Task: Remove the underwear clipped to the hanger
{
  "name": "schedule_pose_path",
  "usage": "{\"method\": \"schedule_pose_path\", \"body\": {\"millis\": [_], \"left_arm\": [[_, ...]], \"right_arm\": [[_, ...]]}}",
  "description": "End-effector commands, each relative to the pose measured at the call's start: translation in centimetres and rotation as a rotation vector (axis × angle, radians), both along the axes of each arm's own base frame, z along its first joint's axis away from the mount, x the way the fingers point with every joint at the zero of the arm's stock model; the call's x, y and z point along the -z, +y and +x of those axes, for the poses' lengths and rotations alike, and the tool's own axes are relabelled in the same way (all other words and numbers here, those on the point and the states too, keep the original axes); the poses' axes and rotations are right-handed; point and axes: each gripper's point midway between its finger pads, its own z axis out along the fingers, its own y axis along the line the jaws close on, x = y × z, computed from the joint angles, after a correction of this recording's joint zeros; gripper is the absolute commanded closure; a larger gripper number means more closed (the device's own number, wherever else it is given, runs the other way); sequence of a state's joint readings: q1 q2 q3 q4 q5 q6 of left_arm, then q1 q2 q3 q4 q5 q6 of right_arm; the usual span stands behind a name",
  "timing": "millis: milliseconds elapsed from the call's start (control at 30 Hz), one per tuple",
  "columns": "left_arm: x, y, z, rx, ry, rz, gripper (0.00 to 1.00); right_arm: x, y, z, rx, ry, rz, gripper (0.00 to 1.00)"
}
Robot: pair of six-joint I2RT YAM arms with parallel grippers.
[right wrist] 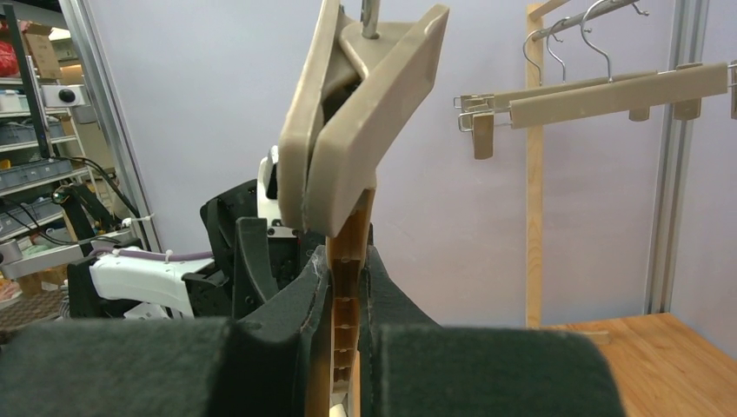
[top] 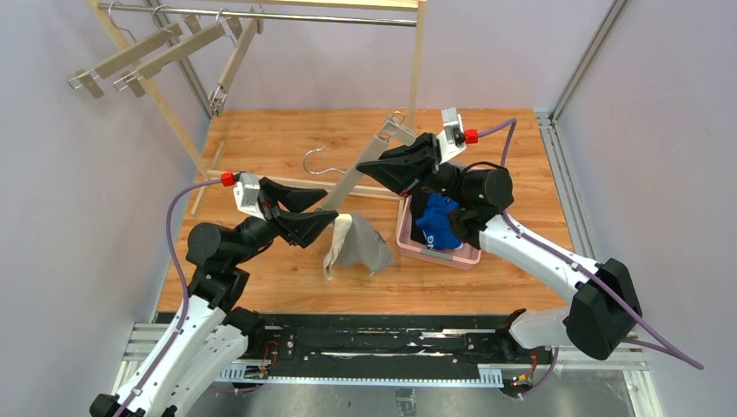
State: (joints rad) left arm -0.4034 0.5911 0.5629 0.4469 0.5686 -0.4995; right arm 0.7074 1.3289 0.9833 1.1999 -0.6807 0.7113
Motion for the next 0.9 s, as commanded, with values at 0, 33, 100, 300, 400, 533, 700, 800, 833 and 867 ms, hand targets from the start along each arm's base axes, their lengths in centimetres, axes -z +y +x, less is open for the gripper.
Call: {"method": "schedule_pose_path", "body": {"millis": [0,33,100,300,400,533,700,800,833,867], "left_arm": [[2.0,0.3,0.2,-0.037,0.018,0.073,0.32],[2.2,0.3,0.1,-0.038,0.023,0.076,0.32],[2.4,0.3,0.0,-0.034,0.026,0.081,0.32],[2.7,-0.1,-0.7,0.013,0.014,0.103,0.81],[2.6,-0.2,-0.7,0.021,0.017,0.104,0.99],[1.2,-0.1,-0.8,0.014,-0.011,0.091,0.50],[-1.7,0.3,-1.2,-0.004,-0.078,0.072,0.32],[-2.7,0.2,-1.2,-0.001,-0.099,0.071,0.33],[-2.8,0.1,-1.1,0.002,-0.099,0.074,0.34],[-2.8,0.0,-0.9,0.004,-0.095,0.078,0.36]], "right_arm": [[-2.1,-1.1,-1.6,0.008,-0.062,0.053,0.99],[-2.2,-1.2,-1.6,0.009,-0.061,0.054,0.99],[-2.3,-1.4,-1.8,0.014,-0.066,0.059,0.99],[-2.2,-1.5,-1.7,0.023,-0.056,0.061,1.00],[-2.1,-1.4,-1.6,0.021,-0.048,0.058,0.99],[-1.8,-1.3,-1.7,0.017,-0.042,0.052,1.00],[-1.8,-1.2,-1.9,0.016,-0.043,0.047,1.00],[-1.8,-1.1,-1.8,0.020,-0.035,0.044,0.99],[-1.8,-1.1,-1.8,0.019,-0.037,0.044,0.99],[-1.7,-0.9,-1.8,0.016,-0.033,0.042,0.99]]}}
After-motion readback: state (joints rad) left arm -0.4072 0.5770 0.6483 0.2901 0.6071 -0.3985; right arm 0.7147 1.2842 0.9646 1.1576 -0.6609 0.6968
